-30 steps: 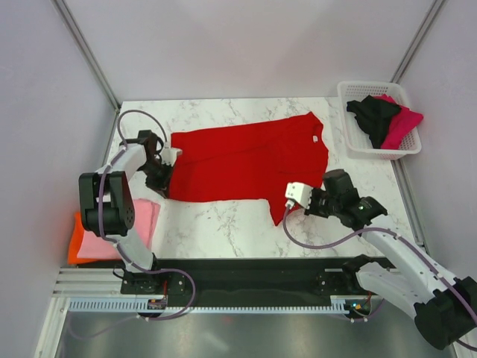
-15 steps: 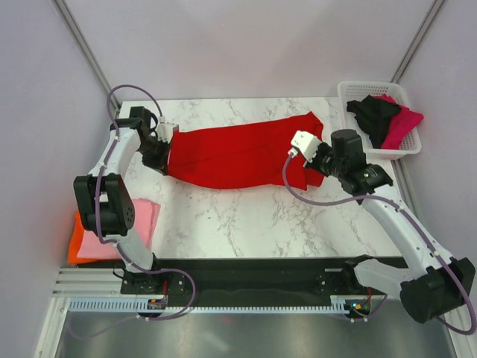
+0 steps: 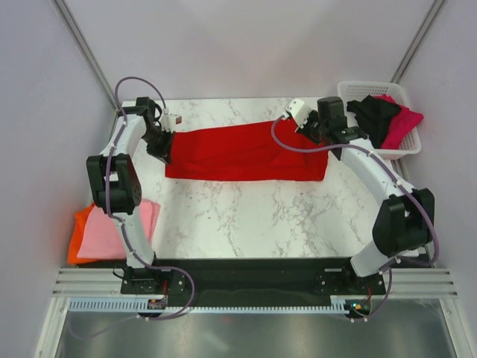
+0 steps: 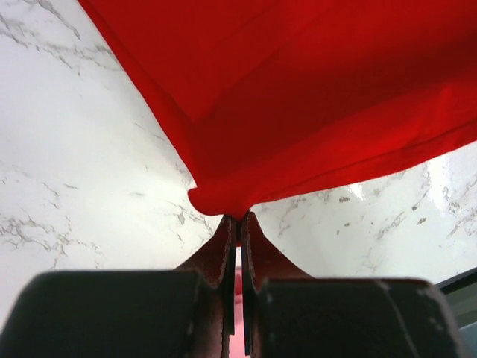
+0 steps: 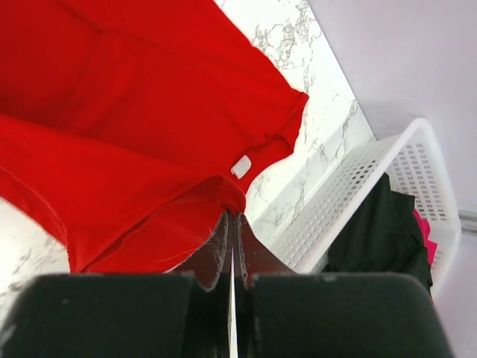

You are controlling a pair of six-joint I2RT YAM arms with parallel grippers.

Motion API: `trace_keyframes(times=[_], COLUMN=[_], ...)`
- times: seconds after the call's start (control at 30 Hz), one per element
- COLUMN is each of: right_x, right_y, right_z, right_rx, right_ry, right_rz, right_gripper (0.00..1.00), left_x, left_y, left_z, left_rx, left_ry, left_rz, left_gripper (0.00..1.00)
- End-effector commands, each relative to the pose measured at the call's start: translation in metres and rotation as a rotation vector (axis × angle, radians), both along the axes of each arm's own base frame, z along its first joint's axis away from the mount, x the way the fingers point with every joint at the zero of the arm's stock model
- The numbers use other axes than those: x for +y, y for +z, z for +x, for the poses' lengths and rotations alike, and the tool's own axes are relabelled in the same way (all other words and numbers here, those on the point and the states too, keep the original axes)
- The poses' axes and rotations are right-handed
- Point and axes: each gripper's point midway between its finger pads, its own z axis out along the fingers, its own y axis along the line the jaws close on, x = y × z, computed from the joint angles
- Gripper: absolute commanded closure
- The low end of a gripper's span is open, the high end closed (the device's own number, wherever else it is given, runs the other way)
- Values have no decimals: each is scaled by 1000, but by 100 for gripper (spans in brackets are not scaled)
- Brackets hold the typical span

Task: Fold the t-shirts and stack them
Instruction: Fold the tshirt

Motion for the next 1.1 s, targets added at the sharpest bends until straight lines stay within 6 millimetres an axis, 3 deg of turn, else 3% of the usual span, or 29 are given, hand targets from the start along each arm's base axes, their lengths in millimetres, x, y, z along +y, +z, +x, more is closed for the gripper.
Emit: trace_keyframes(times=[0.0,0.33,0.57,0.67,0.7,0.77,0.8,0.83,0.87,0.93,0.97,1.07], right_x=[1,7,14,12,9,2,1,-1,-1,2,4,15], right_y=[26,-5,-30,-37,-37,-27,-18,-13,6,10,27,15], right_z=[38,113,161,169,172,175,176,175,171,161,153,130], right_rx=[-96,-77,-78,-77,-87,-112,-133,-140,-166,-155,-172,-94], right_ry=[-36,-57,-84,-106,-136,-200,-232,-248,-252,-249,-237,-164], right_rz=[33,38,39,37,36,51,86,104,132,171,195,217], right_gripper=[100,100,100,98,90,70,66,64,60,58,57,55], left_x=[-1,9,12,14,16,19,21,24,28,27,25,13], left_y=[3,-15,-28,-30,-30,-23,-12,-4,6,32,38,40], left_z=[15,49,49,49,51,56,61,66,69,74,75,69], left_rx=[-12,-10,21,26,19,-7,-50,-79,-108,-180,-195,-195], left_ry=[7,11,19,34,40,51,64,77,93,97,93,53], left_rz=[-8,49,60,73,81,98,111,124,141,139,126,84], left_gripper=[98,98,98,97,93,80,75,61,57,53,53,52])
